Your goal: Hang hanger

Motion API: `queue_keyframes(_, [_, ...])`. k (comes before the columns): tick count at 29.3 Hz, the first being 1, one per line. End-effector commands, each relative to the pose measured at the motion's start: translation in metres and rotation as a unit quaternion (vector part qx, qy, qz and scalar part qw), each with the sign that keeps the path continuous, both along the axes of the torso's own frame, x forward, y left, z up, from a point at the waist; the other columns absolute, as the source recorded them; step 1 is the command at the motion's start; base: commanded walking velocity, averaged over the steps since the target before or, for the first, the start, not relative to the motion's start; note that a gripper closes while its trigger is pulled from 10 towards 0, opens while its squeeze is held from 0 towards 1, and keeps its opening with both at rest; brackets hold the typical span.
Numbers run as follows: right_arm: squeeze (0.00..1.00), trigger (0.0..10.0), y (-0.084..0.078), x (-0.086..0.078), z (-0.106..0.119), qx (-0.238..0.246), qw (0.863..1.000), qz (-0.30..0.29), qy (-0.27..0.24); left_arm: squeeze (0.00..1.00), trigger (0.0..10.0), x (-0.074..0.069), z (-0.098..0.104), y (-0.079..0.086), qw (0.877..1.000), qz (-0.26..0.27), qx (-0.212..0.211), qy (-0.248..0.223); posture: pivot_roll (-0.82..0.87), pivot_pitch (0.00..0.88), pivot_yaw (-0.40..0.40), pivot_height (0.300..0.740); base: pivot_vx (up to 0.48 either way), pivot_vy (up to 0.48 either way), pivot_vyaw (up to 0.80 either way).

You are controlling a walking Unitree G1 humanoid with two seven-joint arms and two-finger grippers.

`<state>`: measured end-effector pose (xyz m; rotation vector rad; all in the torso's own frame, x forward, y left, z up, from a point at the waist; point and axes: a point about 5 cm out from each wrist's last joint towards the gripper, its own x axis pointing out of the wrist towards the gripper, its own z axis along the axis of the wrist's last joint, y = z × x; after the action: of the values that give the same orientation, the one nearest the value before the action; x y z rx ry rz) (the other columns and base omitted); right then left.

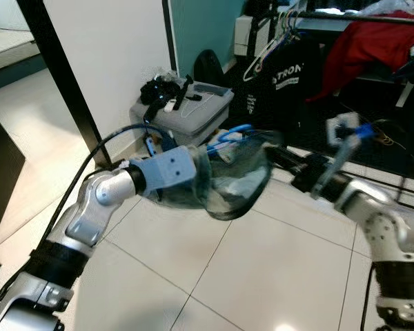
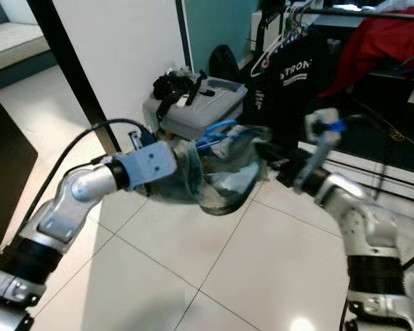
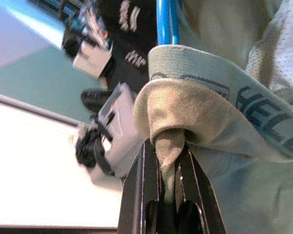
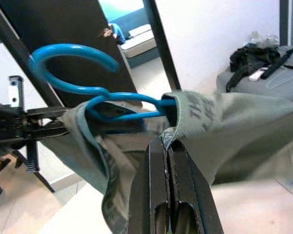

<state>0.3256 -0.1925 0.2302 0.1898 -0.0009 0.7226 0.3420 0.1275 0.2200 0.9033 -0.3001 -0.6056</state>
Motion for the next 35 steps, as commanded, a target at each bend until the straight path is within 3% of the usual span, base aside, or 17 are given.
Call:
queue_keyframes(1, [0.0,0.0,0.004,0.001,0.004,-0.008,1.0,0.005,-0.01,0.0,10.0,0.005,-0.001,0.012,0.999,0.035,-0.005,0.008,-0.09,0.104,0.058,0.74,0.0,0.0,0.0])
queue_keyframes(7, [0.0,0.0,0.011,-0.005,0.005,-0.01,1.0,0.016,-0.009,0.0,10.0,0.005,-0.013,0.018,0.998,0.056,-0.005,0.037,-0.09,0.105,0.06,0.74,0.0,0.0,0.0])
queue_keyframes(15, [0.0,0.0,0.011,-0.005,-0.008,-0.049,0.999,0.005,0.006,0.0,10.0,0.007,-0.009,0.014,0.996,0.065,-0.042,0.04,-0.09,0.105,0.062,0.74,0.0,0.0,0.0])
queue_keyframes(16, [0.0,4.3,0.01,-0.003,-0.011,-0.063,0.998,-0.008,0.008,0.0,10.0,0.007,-0.007,0.011,0.995,0.063,-0.062,0.043,-0.09,0.105,0.062,0.74,0.0,0.0,0.0])
queue_keyframes(18, [0.0,4.3,0.01,-0.003,-0.011,-0.063,0.998,-0.008,0.008,0.0,10.0,0.007,-0.007,0.011,0.995,0.063,-0.062,0.043,-0.09,0.105,0.062,0.74,0.0,0.0,0.0])
queue_keyframes(19, [0.0,10.0,0.008,-0.001,-0.013,-0.074,0.997,-0.019,0.012,0.0,10.0,0.006,-0.006,0.007,0.994,0.058,-0.08,0.048,-0.09,0.105,0.063,0.74,0.0,0.0,0.0])
queue_keyframes(22, [0.0,10.0,0.006,0.001,-0.015,-0.079,0.996,-0.036,0.014,0.0,10.0,0.003,-0.004,0.0,0.99,0.047,-0.118,0.058,-0.09,0.105,0.063,0.74,0.0,0.0,0.0])
queue_keyframes(23, [0.9,10.0,0.004,0.002,-0.015,-0.074,0.996,-0.042,0.017,0.0,10.0,0.002,-0.004,-0.003,0.988,0.043,-0.132,0.063,-0.09,0.104,0.061,0.74,0.0,0.0,0.0])
queue_keyframes(24, [0.9,10.0,0.003,0.002,-0.015,-0.071,0.996,-0.045,0.018,0.0,10.0,0.002,-0.003,-0.005,0.987,0.041,-0.142,0.066,-0.09,0.104,0.061,0.74,0.0,0.0,0.0])
queue_keyframes(25, [1.0,10.0,0.002,0.002,-0.015,-0.066,0.997,-0.046,0.019,0.0,10.0,0.001,-0.002,-0.006,0.985,0.04,-0.152,0.069,-0.09,0.103,0.06,0.74,0.0,0.0,0.0])
queue_keyframes(32, [1.0,10.0,-0.001,0.001,-0.016,-0.067,0.997,-0.044,0.018,0.0,10.0,0.0,-0.002,-0.005,0.982,0.041,-0.17,0.078,-0.09,0.101,0.058,0.74,0.0,0.0,0.0])
queue_keyframes(35, [1.0,10.0,-0.009,0.002,-0.021,-0.059,0.996,-0.066,0.018,0.0,10.0,0.002,-0.007,0.002,0.976,0.058,-0.187,0.092,-0.09,0.096,0.06,0.74,0.0,0.0,0.0])
